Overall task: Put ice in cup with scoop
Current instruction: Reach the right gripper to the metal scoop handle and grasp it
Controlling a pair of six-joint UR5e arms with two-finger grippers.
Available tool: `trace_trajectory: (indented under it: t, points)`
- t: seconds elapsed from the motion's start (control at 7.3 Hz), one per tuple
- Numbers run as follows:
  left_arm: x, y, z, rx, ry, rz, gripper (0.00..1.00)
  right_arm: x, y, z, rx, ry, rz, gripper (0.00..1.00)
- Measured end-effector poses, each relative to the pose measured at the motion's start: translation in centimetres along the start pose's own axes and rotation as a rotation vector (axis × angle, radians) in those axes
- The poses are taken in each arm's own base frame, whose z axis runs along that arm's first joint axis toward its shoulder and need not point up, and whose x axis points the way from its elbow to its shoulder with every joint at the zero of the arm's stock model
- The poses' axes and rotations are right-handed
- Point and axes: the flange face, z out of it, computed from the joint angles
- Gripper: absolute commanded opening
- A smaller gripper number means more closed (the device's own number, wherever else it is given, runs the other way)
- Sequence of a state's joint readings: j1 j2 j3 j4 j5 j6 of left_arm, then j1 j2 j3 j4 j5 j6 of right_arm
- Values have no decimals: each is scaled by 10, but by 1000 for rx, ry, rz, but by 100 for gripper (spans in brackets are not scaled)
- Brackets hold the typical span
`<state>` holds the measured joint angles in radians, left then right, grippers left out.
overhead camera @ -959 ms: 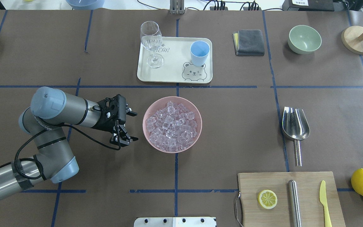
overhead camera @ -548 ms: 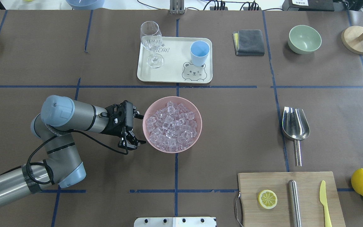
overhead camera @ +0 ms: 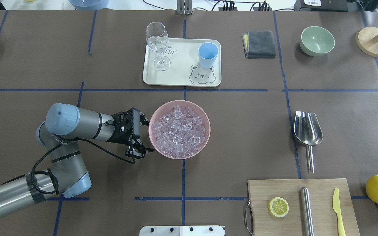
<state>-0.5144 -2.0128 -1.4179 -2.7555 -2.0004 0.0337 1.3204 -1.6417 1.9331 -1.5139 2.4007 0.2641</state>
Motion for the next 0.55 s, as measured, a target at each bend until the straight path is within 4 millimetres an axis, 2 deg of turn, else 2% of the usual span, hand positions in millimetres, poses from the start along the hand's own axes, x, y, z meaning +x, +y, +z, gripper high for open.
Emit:
trace_trajectory:
  t: [0.27,0.41,0.55]
  points:
    - [0,0,0,2,0,0,100,-86,11,11,-2,25,47,100]
    - [0,0,0,2,0,0,100,-115,22,20,7,31,106,100]
    - [0,0,0,3,0,1,100,-132,35,33,20,22,165,100]
